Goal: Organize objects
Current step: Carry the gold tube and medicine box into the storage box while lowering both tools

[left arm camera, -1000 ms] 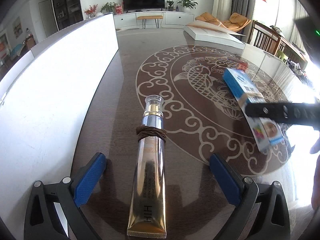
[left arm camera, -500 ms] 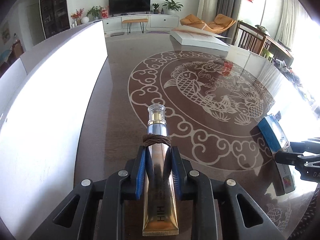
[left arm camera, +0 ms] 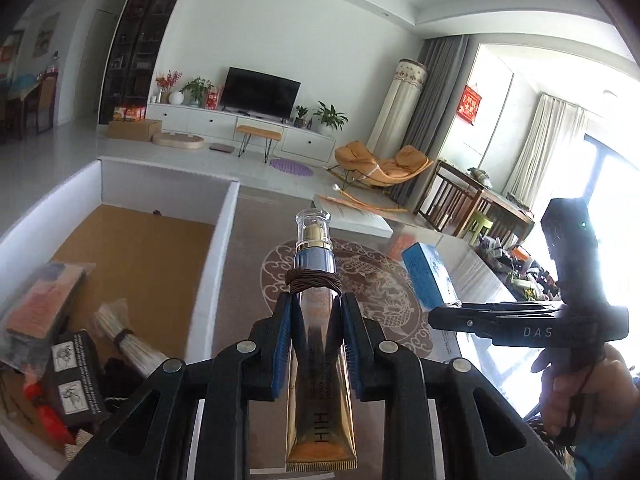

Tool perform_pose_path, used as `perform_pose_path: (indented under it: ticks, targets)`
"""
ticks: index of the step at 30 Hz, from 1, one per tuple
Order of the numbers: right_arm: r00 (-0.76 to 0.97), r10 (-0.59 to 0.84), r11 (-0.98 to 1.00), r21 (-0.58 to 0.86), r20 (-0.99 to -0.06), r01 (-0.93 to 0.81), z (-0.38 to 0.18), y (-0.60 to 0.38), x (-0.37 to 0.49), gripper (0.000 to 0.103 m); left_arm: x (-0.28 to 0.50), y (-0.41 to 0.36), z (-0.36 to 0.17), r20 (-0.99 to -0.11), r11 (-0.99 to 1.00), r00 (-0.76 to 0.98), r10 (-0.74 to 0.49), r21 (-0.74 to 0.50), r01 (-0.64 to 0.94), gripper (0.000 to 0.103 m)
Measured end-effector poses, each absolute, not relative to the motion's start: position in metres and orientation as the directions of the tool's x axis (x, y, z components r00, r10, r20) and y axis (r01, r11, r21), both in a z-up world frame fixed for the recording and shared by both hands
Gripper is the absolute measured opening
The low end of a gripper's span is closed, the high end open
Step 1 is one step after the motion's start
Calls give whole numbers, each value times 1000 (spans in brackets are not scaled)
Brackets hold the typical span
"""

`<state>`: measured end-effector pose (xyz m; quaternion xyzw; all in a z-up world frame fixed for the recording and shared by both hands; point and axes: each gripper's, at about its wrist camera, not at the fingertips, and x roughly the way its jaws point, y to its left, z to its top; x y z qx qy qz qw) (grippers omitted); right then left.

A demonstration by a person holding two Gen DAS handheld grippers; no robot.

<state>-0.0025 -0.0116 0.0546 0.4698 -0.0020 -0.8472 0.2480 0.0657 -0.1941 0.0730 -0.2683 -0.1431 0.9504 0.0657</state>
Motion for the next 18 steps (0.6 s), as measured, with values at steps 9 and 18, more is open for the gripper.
perform_pose_path:
  ticks: [9,18]
  targets:
    - [-265,-641,-683,377,-721,625,81,-209,-15,44,53,-332,49,-678,-937,-718,-157,-127,325,24]
    - [-130,-549,-672,344,-825,656,6,-306,-10,50,50,-371,13,-745,-873,-601,-289,-52,485,93]
